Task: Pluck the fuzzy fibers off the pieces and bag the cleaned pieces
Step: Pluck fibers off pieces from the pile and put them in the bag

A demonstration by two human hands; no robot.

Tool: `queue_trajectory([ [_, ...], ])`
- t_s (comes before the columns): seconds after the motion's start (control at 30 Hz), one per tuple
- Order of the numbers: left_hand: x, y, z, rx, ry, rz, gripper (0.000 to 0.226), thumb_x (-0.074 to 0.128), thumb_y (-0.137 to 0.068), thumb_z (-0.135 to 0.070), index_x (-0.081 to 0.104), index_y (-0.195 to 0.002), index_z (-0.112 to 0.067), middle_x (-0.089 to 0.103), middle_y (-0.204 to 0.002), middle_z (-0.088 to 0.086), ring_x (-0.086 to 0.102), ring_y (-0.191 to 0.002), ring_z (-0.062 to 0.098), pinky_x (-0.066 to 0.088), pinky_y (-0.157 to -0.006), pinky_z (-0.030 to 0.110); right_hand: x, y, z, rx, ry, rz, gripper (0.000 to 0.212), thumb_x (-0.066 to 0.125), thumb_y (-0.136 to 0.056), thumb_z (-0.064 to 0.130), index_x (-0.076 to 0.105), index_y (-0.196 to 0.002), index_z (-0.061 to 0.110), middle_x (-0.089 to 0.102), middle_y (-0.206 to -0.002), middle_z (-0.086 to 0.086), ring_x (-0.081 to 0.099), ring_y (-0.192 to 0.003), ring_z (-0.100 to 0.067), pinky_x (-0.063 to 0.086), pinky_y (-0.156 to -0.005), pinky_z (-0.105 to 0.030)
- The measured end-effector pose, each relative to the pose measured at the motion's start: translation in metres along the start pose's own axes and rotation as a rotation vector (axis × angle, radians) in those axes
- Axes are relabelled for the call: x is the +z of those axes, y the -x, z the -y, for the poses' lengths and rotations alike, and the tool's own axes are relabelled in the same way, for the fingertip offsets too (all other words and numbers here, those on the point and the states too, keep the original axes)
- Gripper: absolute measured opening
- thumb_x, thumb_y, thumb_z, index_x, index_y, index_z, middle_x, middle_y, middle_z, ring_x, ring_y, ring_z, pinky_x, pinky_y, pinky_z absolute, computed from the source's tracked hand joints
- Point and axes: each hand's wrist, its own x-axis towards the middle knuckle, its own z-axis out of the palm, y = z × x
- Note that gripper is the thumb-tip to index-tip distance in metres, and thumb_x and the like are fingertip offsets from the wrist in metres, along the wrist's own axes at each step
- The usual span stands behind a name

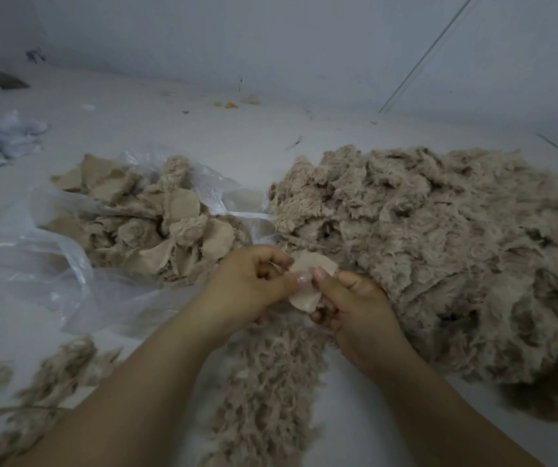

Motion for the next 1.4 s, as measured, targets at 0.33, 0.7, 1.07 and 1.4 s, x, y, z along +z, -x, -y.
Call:
queue_trajectory([
  [0.33, -0.046, -0.010, -0.003, 0.285, -0.510, -0.739, 0.010, 0.059, -0.085, -0.022, 0.055, -0.077, -0.025, 0.051, -0.051, -0.003, 0.047, -0.044, 0.012, 0.035, -0.041, 0.025, -0.005, -0.002, -0.005, 0.039, 0.096, -0.032, 0.028, 0.065, -0.088, 0.036, 0.072, -0.065, 0.021, 0.039, -0.047, 0.008, 0.049, -0.045, -0.005, 0.048, -0.057, -0.026],
  [0.7, -0.043, -0.025, -0.017, 0.071, -1.259, -0.353, 0.026, 0.055, -0.087, -0.013, 0.049, -0.061, -0.017, 0.041, -0.055, -0.002, 0.040, -0.047, 0.018, 0.029, -0.044, 0.026, -0.004, -0.002, -0.003, 0.063, 0.031, -0.036, 0.026, 0.067, -0.075, 0.040, 0.072, -0.066, 0.017, 0.036, -0.051, 0.003, 0.044, -0.048, -0.008, 0.050, -0.054, -0.023],
  [1.07, 0.019, -0.061, -0.019, 0.288, -0.733, -0.372, 0.032, 0.066, -0.089, -0.017, 0.052, -0.117, -0.009, 0.055, -0.110, 0.010, 0.057, -0.092, 0.031, 0.048, -0.072, 0.039, 0.000, -0.002, -0.001, 0.056, -0.017, -0.028, 0.023, 0.067, -0.076, 0.037, 0.073, -0.065, 0.018, 0.035, -0.050, 0.003, 0.040, -0.048, -0.006, 0.049, -0.054, -0.022],
  [1.4, 0.022, -0.041, -0.011, 0.102, -0.324, -0.203, 0.023, 0.068, -0.086, -0.004, 0.053, -0.098, -0.017, 0.053, -0.078, -0.001, 0.049, -0.058, 0.003, 0.042, -0.054, 0.021, 0.001, -0.002, 0.001, 0.066, -0.015, -0.022, 0.032, 0.055, -0.099, 0.019, 0.075, -0.074, 0.020, 0.038, -0.052, 0.005, 0.041, -0.049, -0.005, 0.049, -0.055, -0.022],
])
